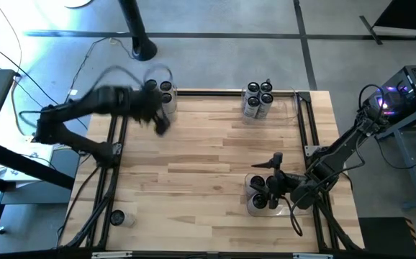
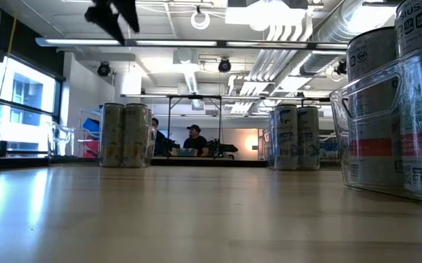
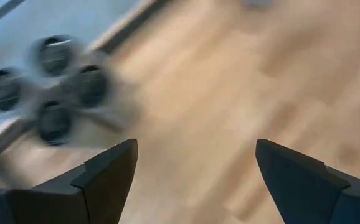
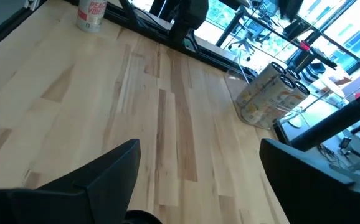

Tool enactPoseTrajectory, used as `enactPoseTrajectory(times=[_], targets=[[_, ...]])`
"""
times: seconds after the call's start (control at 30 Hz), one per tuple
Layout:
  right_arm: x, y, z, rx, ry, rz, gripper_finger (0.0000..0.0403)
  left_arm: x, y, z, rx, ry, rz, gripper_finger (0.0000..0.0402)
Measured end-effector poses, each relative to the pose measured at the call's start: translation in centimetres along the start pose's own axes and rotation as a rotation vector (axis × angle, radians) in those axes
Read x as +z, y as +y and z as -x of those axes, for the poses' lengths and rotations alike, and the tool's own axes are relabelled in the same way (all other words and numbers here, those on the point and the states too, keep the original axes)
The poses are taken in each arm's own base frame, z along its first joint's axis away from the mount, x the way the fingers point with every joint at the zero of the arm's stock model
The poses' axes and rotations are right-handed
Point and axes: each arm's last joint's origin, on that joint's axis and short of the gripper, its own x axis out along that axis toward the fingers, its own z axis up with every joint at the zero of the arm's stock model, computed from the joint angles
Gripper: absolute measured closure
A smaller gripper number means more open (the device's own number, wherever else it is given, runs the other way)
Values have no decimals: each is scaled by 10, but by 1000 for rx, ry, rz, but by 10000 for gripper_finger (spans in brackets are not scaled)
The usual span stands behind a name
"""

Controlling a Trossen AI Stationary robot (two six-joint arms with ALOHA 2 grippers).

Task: Sort soda cans
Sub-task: Put the white-pink soda can into the bottom right transparent bin

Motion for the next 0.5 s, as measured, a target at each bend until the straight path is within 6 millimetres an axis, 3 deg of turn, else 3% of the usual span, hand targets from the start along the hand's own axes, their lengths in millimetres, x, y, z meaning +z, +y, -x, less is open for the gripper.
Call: enactPoseTrajectory(times=[0.13,0.27,0.37,0.5], targets=[[0,0,0,0,-1,12,77,-27,-68,9,-173,10,-123,80],[0,0,0,0,0,13,77,-72,-129,4,-229,162,-300,80],[0,0,0,0,0,16,77,-113,-161,-2,-203,370,-357,80],[0,0,0,0,1,36,77,-162,-185,-3,-91,668,-243,80]])
